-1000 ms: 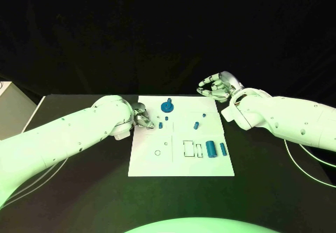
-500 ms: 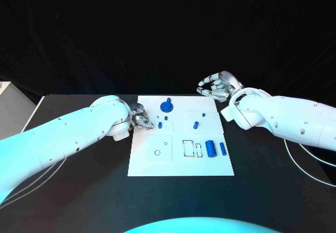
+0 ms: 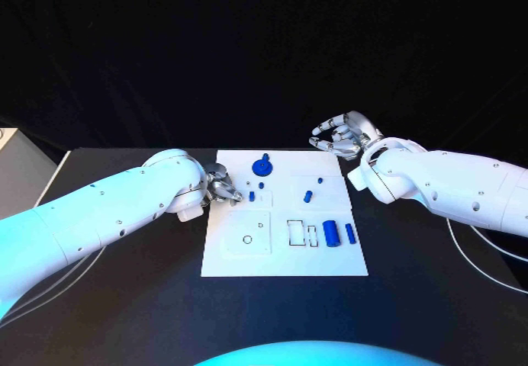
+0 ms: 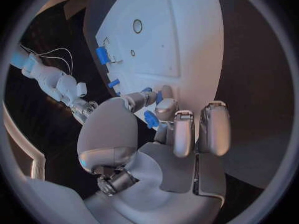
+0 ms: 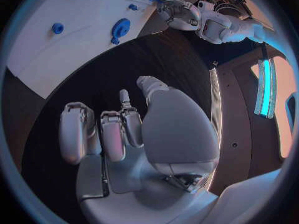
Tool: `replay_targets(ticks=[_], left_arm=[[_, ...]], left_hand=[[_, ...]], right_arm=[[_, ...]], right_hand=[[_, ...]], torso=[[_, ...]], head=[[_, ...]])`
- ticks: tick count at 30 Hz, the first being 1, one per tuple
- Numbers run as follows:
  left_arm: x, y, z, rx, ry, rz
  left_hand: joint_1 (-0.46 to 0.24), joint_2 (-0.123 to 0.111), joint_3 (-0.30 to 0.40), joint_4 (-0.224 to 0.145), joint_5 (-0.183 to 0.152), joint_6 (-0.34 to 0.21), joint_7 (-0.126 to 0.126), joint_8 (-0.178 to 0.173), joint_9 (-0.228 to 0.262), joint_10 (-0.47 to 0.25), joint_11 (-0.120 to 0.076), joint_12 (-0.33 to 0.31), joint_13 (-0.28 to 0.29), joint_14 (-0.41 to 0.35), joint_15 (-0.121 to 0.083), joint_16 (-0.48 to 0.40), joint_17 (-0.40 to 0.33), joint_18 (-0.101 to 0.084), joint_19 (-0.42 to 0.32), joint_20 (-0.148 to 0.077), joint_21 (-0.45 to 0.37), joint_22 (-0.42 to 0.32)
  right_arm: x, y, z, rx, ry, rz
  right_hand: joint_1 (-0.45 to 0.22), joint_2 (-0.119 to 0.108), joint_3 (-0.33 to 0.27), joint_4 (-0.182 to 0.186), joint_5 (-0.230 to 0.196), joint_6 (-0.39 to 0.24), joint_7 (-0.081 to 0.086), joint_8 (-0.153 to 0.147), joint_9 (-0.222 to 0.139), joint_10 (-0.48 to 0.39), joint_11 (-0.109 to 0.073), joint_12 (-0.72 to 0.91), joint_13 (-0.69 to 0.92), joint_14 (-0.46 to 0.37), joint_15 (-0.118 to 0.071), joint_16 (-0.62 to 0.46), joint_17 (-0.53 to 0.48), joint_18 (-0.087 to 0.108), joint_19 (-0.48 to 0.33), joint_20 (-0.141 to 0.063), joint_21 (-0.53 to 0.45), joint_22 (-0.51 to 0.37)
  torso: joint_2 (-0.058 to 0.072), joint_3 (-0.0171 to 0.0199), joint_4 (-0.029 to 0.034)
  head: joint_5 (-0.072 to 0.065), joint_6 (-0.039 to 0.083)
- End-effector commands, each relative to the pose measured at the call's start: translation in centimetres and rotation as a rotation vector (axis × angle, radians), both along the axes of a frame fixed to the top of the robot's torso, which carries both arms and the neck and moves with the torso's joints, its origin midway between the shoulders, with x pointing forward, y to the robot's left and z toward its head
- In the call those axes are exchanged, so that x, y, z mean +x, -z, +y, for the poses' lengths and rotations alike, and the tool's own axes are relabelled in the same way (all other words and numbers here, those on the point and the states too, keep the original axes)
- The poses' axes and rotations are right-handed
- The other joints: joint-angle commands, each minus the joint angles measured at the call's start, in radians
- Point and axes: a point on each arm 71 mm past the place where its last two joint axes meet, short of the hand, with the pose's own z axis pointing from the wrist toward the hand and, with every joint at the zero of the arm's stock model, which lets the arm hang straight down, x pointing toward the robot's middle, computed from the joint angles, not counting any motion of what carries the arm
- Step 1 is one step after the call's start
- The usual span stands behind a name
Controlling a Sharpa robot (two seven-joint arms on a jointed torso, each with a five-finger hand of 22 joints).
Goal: Assemble the parts on the task board
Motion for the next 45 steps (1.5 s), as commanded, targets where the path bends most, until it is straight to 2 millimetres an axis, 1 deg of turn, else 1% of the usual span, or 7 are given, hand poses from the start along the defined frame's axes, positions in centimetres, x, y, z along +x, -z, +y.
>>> replay_targets(ticks=[1,2,5,16,30,39,45], left_arm=[[-0.28,0.62,0.06,0.024,0.016,0.033],[-0.26,0.62,0.09,0.027,0.016,0.031],[-0.19,0.62,0.2,0.036,0.015,0.027],[0.06,0.63,0.6,0.058,0.008,0.009],[0.14,0.65,0.48,0.067,0.014,0.005],[0.05,0.71,0.35,0.069,0.025,0.016],[0.04,0.74,0.32,0.071,0.028,0.019]], left_hand=[[-0.019,0.006,0.108,-0.074,0.002,0.01,-0.001,-0.002,-0.003,0.007,0.001,0.004,0.001,0.104,0.005,0.003,0.263,-0.008,0.004,0.001,0.004,0.065],[-0.023,0.007,0.107,-0.073,0.001,0.011,-0.002,-0.003,-0.004,0.007,0.001,0.004,0.001,0.104,0.005,0.003,0.263,-0.008,0.004,0.001,0.004,0.066],[-0.036,0.01,0.102,-0.067,-0.002,0.014,-0.002,-0.005,-0.007,0.009,0.001,0.004,0.001,0.104,0.005,0.003,0.263,-0.008,0.005,0.001,0.005,0.067],[-0.045,0.017,0.1,-0.062,-0.002,0.017,-0.003,-0.006,-0.009,0.012,0.0,0.008,0.008,0.104,0.004,0.003,0.263,-0.009,0.006,0.001,0.006,0.069],[-0.043,0.019,0.1,-0.068,-0.003,0.021,-0.006,-0.005,-0.01,0.015,-0.002,0.011,0.012,0.104,0.003,0.003,0.263,-0.009,0.007,0.001,0.006,0.07],[-0.044,-0.002,0.071,-0.086,-0.008,0.023,-0.008,-0.006,-0.012,0.018,-0.003,0.012,0.014,0.104,0.002,0.003,0.263,-0.009,0.006,0.0,0.005,0.07],[-0.05,-0.012,0.052,-0.085,-0.008,0.024,-0.008,-0.006,-0.013,0.019,-0.003,0.012,0.014,0.104,0.002,0.003,0.263,-0.009,0.007,0.0,0.005,0.07]], right_arm=[[-0.04,-0.02,0.15,-0.01,-0.018,-0.004],[-0.05,-0.02,0.14,-0.01,-0.017,-0.004],[-0.05,-0.02,0.12,-0.01,-0.017,-0.004],[-0.05,-0.02,0.07,-0.011,-0.016,-0.004],[-0.06,-0.03,0.12,-0.011,-0.018,-0.004],[-0.08,-0.03,0.11,-0.012,-0.018,-0.005],[-0.09,-0.04,0.11,-0.012,-0.018,-0.005]], right_hand=[[0.0,-0.008,0.004,0.001,0.002,-0.007,0.002,-0.003,0.001,-0.001,0.0,0.0,0.132,0.066,-0.004,-0.006,0.104,0.012,0.021,-0.003,-0.004,0.123],[-0.005,-0.013,0.016,-0.001,0.003,-0.008,0.001,-0.004,0.006,0.001,-0.001,0.0,0.131,0.066,-0.004,-0.007,0.103,0.012,0.022,-0.004,-0.006,0.122],[-0.005,-0.013,0.016,-0.001,0.003,-0.008,0.001,-0.004,0.006,0.001,-0.001,0.0,0.131,0.066,-0.004,-0.007,0.103,0.012,0.022,-0.004,-0.006,0.122],[-0.005,-0.013,0.016,-0.001,0.003,-0.008,0.001,-0.004,0.006,0.001,-0.001,0.0,0.131,0.066,-0.004,-0.007,0.103,0.012,0.022,-0.004,-0.006,0.122],[-0.005,-0.013,0.016,-0.001,0.003,-0.008,0.001,-0.004,0.006,0.001,-0.001,0.0,0.131,0.066,-0.004,-0.007,0.103,0.012,0.022,-0.004,-0.006,0.122],[-0.005,-0.013,0.016,-0.001,0.003,-0.008,0.001,-0.004,0.006,0.001,-0.001,0.0,0.131,0.066,-0.004,-0.007,0.103,0.012,0.022,-0.004,-0.006,0.122],[-0.005,-0.013,0.016,-0.001,0.003,-0.008,0.001,-0.004,0.006,0.001,-0.001,0.0,0.131,0.066,-0.004,-0.007,0.103,0.012,0.022,-0.004,-0.006,0.122]], torso=[[0.0,-0.0003,-0.0002],[0.0,-0.0003,0.0001],[0.0,0.0003,0.0005],[0.001,-0.0001,-0.0006],[0.0,0.0003,-0.0006],[0.0,0.0008,-0.0002],[0.001,0.0004,-0.0002]], head=[[0.001,-0.001],[0.001,0.0],[0.001,-0.001],[0.001,-0.002],[0.001,-0.002],[0.0,-0.003],[0.0,-0.004]])
